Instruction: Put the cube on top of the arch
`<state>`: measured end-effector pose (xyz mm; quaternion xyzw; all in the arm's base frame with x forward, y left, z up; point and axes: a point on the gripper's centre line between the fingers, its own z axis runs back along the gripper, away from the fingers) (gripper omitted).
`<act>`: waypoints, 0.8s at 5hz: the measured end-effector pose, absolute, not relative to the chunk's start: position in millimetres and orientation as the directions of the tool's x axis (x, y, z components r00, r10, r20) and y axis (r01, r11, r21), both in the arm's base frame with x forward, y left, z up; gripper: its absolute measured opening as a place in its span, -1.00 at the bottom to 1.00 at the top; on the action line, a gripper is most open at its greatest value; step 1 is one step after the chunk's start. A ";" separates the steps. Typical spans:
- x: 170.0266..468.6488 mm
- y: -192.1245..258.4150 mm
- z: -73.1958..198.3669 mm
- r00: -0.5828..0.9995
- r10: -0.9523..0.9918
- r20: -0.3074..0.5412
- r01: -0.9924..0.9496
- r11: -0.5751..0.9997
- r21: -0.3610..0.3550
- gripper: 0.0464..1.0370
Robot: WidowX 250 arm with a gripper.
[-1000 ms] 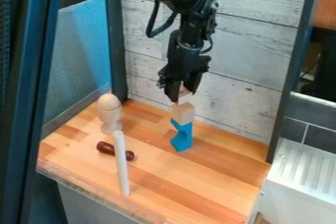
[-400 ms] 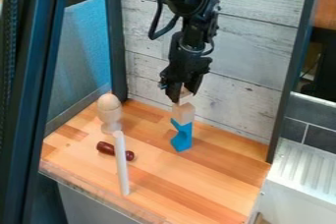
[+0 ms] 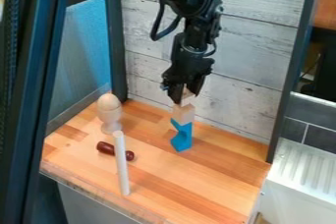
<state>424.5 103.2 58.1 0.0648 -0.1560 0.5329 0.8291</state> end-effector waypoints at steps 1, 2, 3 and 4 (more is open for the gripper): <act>422.7 102.7 56.0 0.388 0.863 0.323 -0.903 0.426 -0.052 0.05; 421.4 101.5 54.0 0.392 0.863 0.319 -0.902 0.428 -0.049 0.05; 421.6 101.3 54.3 0.393 0.862 0.319 -0.901 0.430 -0.052 0.20; 421.3 98.7 52.8 0.399 0.867 0.300 -0.899 0.433 -0.057 0.75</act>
